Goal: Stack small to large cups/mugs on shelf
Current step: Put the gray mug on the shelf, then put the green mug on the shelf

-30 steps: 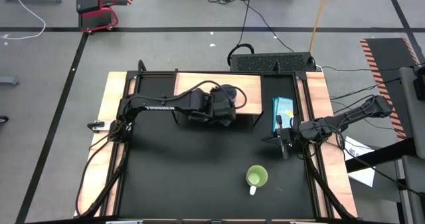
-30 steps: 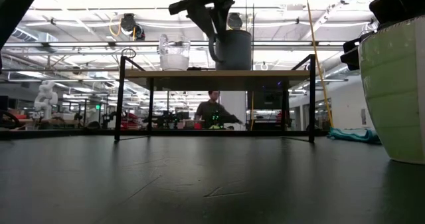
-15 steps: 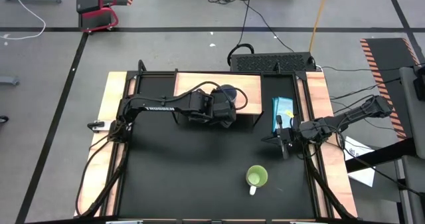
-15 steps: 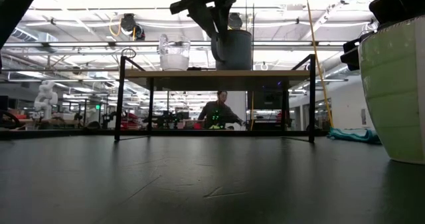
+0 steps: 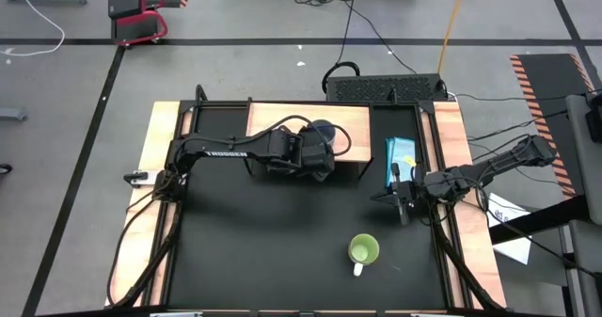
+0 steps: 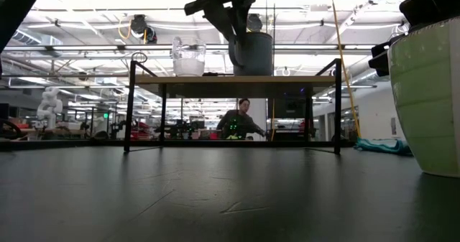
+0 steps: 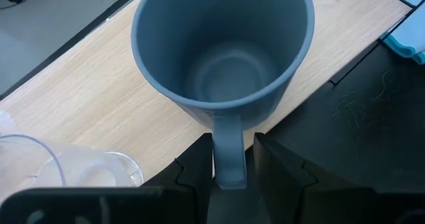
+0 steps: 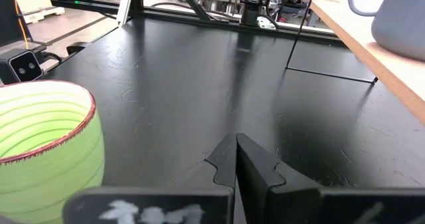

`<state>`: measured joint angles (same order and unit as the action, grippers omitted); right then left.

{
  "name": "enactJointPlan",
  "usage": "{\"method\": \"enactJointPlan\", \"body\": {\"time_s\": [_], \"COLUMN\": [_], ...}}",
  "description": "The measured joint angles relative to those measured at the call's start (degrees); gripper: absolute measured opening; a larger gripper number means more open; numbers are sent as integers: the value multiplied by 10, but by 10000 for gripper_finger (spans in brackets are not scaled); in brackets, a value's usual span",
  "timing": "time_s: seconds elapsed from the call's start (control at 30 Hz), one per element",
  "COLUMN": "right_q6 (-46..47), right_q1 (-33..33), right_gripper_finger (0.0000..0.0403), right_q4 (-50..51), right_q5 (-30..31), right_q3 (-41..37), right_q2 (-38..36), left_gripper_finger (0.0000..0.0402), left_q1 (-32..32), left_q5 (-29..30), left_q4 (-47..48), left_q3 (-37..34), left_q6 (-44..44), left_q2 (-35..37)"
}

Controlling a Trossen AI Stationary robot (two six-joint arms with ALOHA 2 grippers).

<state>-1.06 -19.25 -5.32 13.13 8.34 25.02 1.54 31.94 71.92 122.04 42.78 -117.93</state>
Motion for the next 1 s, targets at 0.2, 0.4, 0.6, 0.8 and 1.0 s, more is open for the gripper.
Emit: {"method": "enactJointPlan", "body": {"time_s": [0.2, 0.4, 0.6, 0.8, 1.0], "right_q6": [0, 0, 0, 0, 0], "right_q1": [0, 0, 0, 0, 0], "right_gripper_finger": [0, 0, 0, 0, 0], "right_q4": [0, 0, 0, 0, 0], "right_q5": [0, 0, 0, 0, 0], "right_q3": [0, 0, 0, 0, 0], "right_q2": [0, 0, 0, 0, 0], "left_gripper_finger": [113, 113, 113, 113, 113], "left_q1": [0, 0, 0, 0, 1], "left_q5": [-2, 5, 12, 24, 28], "left_q4": [0, 0, 0, 7, 7], "left_q3": [0, 0, 0, 0, 0], "left_q6": [-5, -14, -21, -22, -18], "left_q2": [0, 0, 0, 14, 28]}}
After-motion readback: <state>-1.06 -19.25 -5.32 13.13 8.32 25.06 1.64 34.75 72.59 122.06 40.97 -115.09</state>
